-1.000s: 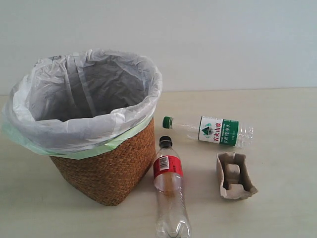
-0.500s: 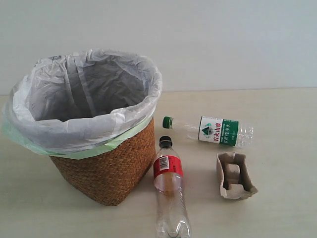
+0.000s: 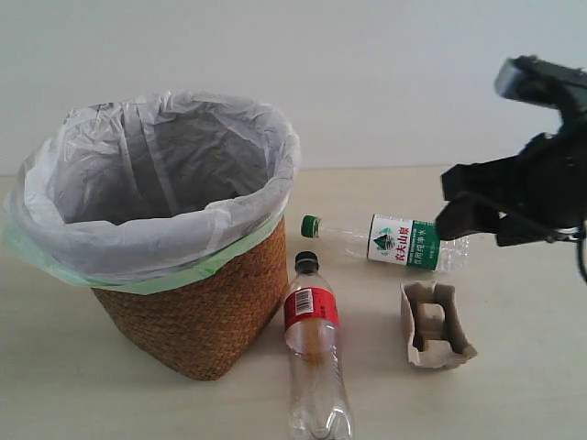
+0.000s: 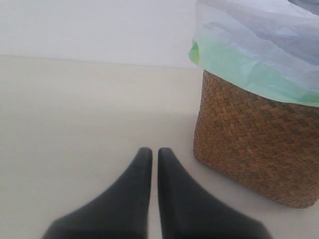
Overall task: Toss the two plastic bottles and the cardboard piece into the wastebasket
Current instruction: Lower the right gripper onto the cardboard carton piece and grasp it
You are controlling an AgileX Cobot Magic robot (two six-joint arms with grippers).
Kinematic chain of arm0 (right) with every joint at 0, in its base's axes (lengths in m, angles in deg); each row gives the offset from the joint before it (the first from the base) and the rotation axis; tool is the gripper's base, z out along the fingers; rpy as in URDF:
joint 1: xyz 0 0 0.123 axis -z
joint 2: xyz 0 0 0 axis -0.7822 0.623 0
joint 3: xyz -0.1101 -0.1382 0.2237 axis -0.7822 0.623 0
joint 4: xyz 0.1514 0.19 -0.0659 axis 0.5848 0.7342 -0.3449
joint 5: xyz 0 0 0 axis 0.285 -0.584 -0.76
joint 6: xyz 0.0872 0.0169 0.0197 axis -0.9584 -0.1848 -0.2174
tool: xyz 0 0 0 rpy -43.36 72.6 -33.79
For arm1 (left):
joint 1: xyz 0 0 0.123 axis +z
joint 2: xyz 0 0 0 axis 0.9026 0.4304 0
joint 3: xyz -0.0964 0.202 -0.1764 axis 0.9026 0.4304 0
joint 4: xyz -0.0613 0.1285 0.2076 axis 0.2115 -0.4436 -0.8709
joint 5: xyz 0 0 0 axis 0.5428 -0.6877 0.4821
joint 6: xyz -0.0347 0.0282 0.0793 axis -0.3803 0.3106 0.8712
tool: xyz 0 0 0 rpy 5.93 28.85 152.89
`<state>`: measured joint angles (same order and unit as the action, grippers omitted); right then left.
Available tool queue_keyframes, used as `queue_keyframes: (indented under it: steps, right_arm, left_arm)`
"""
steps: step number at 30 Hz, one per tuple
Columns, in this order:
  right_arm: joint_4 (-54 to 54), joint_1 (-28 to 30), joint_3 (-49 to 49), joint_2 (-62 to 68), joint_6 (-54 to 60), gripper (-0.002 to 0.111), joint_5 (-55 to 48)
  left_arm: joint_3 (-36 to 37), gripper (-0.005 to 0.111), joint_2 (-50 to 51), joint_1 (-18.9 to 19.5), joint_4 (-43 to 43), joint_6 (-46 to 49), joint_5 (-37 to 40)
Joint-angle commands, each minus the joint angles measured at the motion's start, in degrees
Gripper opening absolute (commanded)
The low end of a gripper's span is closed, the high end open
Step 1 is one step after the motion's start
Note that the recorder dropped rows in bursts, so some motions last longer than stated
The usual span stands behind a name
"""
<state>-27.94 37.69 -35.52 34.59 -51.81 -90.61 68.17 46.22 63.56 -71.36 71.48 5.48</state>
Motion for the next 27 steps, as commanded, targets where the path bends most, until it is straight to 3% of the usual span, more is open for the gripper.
queue_keyframes:
  steps: [1, 10, 13, 27]
  right_arm:
    - [-2.48, -4.53, -4.41, 8.31, -2.33, 0.065, 1.04]
    - [-21.42, -6.77, -6.69, 18.73, -20.45, 0.067, 3.98]
    - [-21.74, -6.9, -6.69, 20.0, -23.08, 0.074, 4.1]
    - [-20.45, -8.0, -6.69, 28.97, -23.08, 0.074, 8.44]
  left_arm:
    - [0.23, 0.004, -0.19, 0.04, -0.17, -0.48, -0.07]
    - [0.23, 0.004, -0.19, 0.04, -0.17, -0.48, -0.07]
    - [0.23, 0.004, -0.19, 0.04, -0.17, -0.48, -0.07]
    - [0.23, 0.004, -0.19, 0.04, -0.17, -0.48, -0.07]
